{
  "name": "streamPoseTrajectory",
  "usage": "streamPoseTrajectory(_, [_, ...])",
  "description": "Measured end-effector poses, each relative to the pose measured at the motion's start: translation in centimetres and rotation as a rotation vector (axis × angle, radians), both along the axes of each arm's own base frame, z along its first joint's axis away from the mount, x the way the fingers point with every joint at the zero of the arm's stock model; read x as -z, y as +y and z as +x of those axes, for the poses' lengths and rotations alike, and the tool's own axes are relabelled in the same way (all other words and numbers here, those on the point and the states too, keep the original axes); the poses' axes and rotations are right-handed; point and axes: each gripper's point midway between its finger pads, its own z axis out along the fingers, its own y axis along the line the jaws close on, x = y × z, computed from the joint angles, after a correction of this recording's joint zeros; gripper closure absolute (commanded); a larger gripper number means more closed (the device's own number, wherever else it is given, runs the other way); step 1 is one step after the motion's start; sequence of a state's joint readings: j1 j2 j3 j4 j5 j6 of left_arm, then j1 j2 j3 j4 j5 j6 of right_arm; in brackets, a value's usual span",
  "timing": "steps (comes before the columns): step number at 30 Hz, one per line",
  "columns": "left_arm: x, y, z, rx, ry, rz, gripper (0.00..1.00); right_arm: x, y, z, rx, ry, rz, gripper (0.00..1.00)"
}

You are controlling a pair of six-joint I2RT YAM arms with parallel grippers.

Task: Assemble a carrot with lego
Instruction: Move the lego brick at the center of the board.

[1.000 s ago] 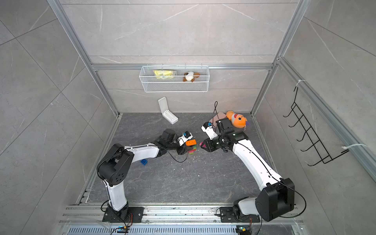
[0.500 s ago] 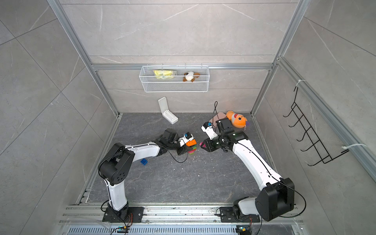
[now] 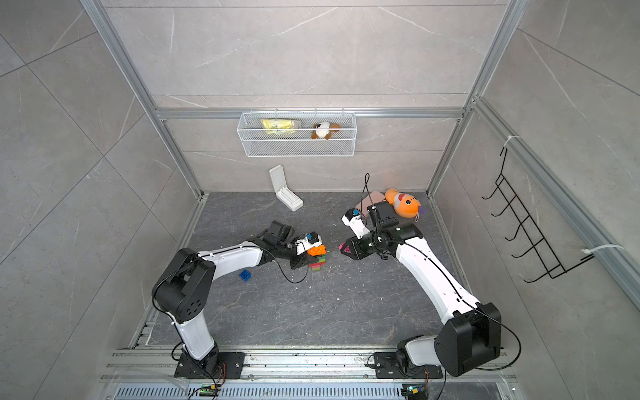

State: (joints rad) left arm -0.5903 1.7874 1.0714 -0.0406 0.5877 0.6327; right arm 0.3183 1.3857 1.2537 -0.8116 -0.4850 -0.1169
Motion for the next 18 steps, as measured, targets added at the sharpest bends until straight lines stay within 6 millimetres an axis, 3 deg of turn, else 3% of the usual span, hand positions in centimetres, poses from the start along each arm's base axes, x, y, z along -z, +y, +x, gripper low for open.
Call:
streamPoseTrajectory(5, [0.0,1.2,-1.6,0.047,-0.002,0.023,0.62,-0.2,0.5,-0.3,-0.029,0.000,0.019,0.78])
streamPoseTrajectory(18, [1.0,2.1,-2.2,0.073,-0.005,0.038,0.50,-0.3,1.5,-1.0,-0.077,-0.009,0.020,0.78])
